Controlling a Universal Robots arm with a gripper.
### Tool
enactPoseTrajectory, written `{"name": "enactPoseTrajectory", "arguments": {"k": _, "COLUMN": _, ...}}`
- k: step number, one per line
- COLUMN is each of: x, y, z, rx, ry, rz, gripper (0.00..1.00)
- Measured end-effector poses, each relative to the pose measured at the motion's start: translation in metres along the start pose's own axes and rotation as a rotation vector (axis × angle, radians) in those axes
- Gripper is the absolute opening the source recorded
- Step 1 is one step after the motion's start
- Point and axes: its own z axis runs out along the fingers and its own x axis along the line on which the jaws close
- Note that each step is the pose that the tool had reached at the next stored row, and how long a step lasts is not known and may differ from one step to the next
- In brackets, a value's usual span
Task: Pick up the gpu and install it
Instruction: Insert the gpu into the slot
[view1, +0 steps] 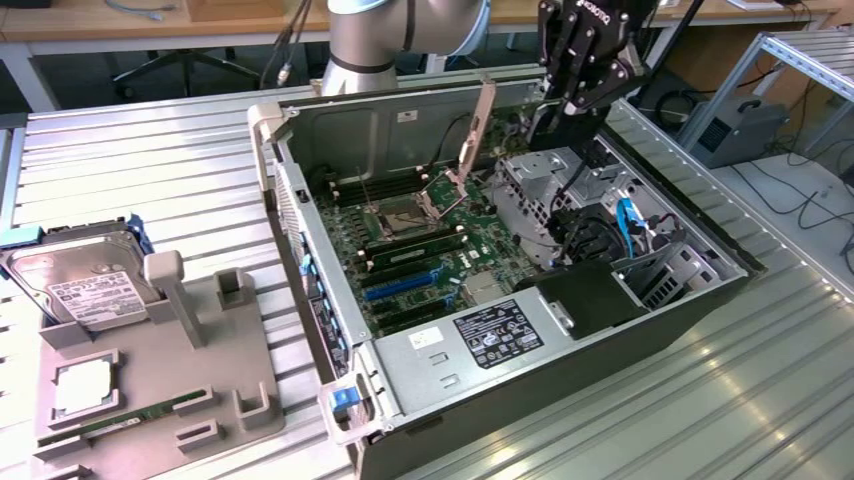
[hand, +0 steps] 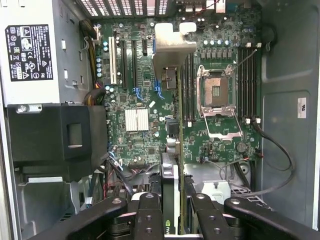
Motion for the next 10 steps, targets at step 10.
{"name": "enactPoseTrajectory", "arguments": {"k": 10, "x": 0.001, "y": 0.0086, "z": 0.0168, "rx": 0.0010, "ry": 0.0001, "rz": 0.000, "gripper": 0.27}}
